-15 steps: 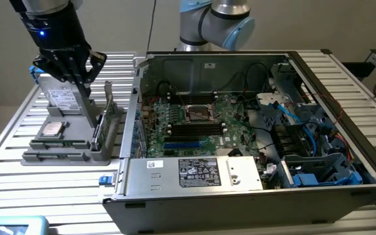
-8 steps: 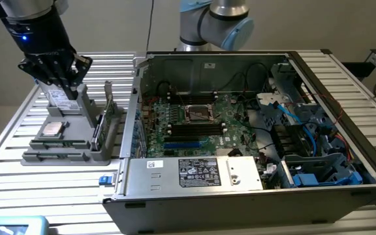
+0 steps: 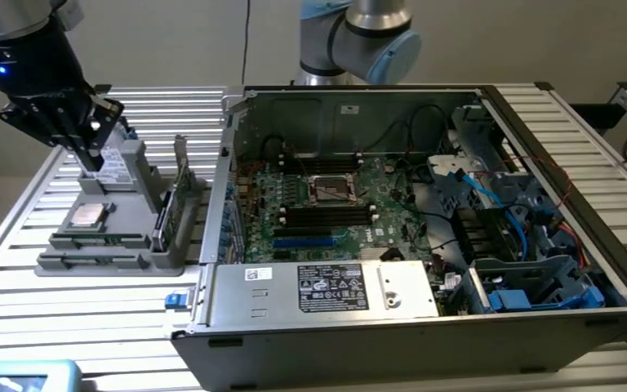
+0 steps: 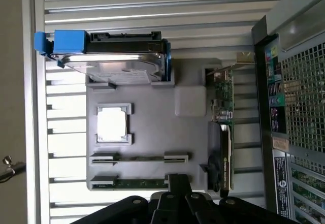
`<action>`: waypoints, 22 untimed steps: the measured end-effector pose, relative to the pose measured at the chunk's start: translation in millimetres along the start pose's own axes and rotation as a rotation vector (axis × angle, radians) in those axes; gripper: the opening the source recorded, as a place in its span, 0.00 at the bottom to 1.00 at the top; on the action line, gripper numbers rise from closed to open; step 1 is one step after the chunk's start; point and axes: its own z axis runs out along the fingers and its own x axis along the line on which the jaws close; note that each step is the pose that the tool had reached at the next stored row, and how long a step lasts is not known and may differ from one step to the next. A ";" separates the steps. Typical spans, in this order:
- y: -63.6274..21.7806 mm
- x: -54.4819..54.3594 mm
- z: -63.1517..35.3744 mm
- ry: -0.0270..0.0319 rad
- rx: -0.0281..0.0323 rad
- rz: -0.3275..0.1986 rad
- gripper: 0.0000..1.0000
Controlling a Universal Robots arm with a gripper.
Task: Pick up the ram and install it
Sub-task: 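Reach for the ram, then pick up the ram and move it above insertion slot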
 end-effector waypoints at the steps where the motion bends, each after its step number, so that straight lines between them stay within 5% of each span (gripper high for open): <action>1: -0.3 3.4 0.7 0.0001 0.0006 0.000 0.11; 9: -2.3 27.4 6.0 0.0001 0.0029 0.000 0.11; 14: -2.6 30.6 7.0 0.0008 0.0036 -0.004 0.11; 22: -2.7 30.8 8.7 0.0066 0.0035 -0.139 0.11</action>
